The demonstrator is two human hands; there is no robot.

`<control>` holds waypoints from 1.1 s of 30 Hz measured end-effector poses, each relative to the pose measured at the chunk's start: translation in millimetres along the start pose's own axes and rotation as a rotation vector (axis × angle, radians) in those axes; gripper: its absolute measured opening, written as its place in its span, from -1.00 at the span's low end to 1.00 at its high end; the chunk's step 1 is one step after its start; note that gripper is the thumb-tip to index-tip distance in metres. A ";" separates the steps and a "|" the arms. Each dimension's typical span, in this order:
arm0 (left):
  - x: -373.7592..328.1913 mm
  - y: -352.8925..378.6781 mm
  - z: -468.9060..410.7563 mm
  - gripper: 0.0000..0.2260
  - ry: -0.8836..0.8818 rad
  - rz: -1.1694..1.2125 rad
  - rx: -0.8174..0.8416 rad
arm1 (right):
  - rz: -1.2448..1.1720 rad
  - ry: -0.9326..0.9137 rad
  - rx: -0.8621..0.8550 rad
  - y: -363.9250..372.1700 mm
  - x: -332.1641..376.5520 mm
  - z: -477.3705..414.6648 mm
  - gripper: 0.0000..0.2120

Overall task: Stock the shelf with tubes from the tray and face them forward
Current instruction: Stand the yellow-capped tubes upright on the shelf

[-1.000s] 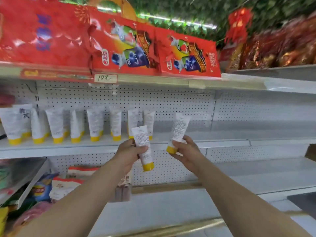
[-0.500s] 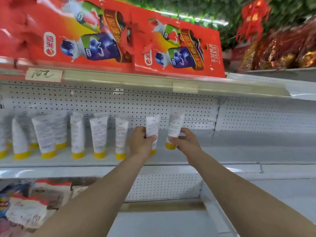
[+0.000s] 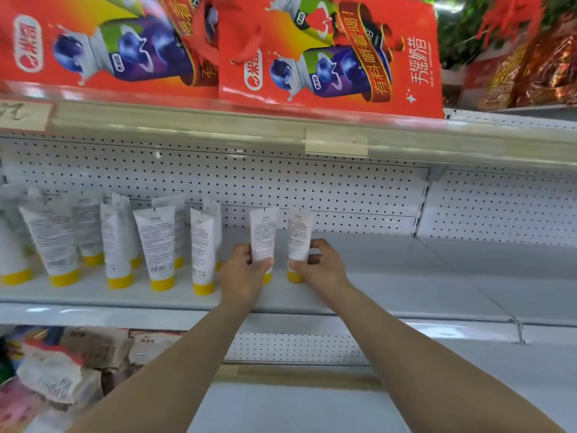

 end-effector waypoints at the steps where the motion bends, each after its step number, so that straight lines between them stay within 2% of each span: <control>1: 1.1 -0.1 -1.4 -0.71 -0.011 -0.022 -0.002 | 0.002 -0.002 0.005 1.4 0.9 -2.2 -0.59; 6: 5.0 -3.6 -12.6 -0.71 -0.080 -0.078 -0.082 | 0.045 -0.008 0.012 7.9 4.7 -10.3 -0.63; 14: 9.5 -4.0 -15.7 -0.69 -0.068 -0.122 -0.154 | 0.018 -0.013 0.021 16.5 -2.4 -22.9 -0.69; 33: 9.5 -4.7 -14.4 -0.66 -0.087 -0.127 -0.164 | 0.005 -0.052 -0.022 22.2 -1.0 -22.4 -0.71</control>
Point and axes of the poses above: each hand's wrist, its own z-axis away from the middle knuckle, its own y-axis out of the palm, x = y × z, the point moved 6 cm from there along -z, towards the middle knuckle, and after that the axes turned 15 degrees about y, right-handed, at the moved point
